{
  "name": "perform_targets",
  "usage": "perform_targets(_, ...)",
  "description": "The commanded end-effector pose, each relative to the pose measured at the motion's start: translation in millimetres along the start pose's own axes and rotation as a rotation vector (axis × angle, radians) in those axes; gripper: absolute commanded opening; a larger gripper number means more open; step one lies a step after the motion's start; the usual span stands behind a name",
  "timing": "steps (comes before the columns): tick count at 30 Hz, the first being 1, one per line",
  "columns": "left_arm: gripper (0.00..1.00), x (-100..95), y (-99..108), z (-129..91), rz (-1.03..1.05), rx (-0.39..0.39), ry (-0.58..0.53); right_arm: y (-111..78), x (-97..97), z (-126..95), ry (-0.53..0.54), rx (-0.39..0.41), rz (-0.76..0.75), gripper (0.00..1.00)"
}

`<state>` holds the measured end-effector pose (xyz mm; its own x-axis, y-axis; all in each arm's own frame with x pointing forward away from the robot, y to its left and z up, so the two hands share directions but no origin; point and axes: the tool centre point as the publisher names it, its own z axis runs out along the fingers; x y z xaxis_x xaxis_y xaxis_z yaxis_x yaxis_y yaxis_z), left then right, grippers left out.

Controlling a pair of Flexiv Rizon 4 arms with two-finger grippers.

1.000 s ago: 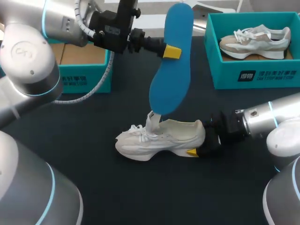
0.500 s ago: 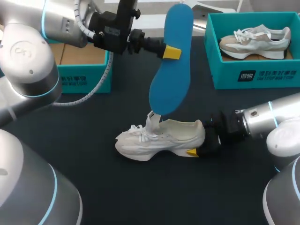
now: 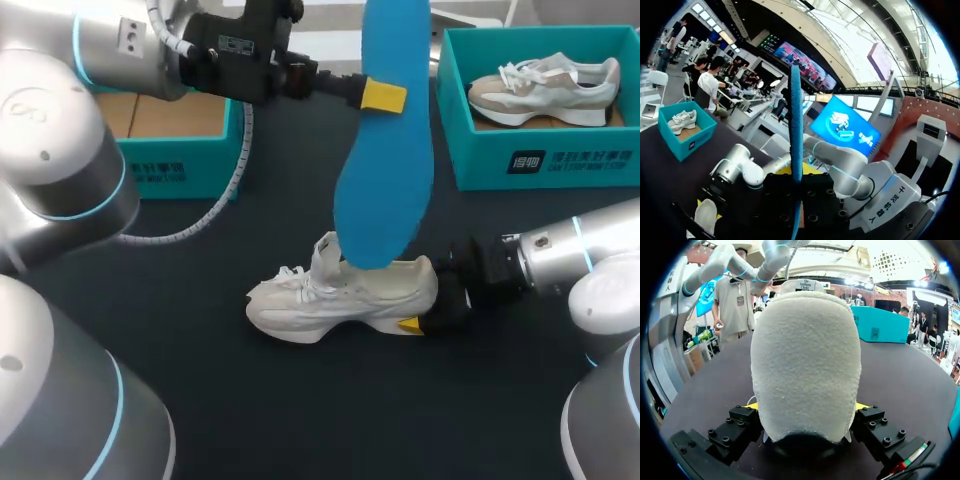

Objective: Take the shoe out of the shoebox, open the shoe tongue, remove and reinsert the insole, then place the shoe into the shoebox

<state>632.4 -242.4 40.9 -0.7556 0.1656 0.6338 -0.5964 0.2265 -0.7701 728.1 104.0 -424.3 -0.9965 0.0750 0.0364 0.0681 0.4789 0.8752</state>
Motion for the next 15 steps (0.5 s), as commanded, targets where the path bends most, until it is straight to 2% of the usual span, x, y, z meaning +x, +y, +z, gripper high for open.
perform_targets(1, 0.0, 14.9, 4, 3, -0.058, 0.032, 0.033, 1.1, 0.1, 1, -0.001, 0.005, 0.001, 0.0)
perform_targets(15, 0.0, 61.1, 19, 3, -0.18, 0.082, 0.035, 1.1, 0.1, 1, -0.001, 0.005, 0.001, 0.0)
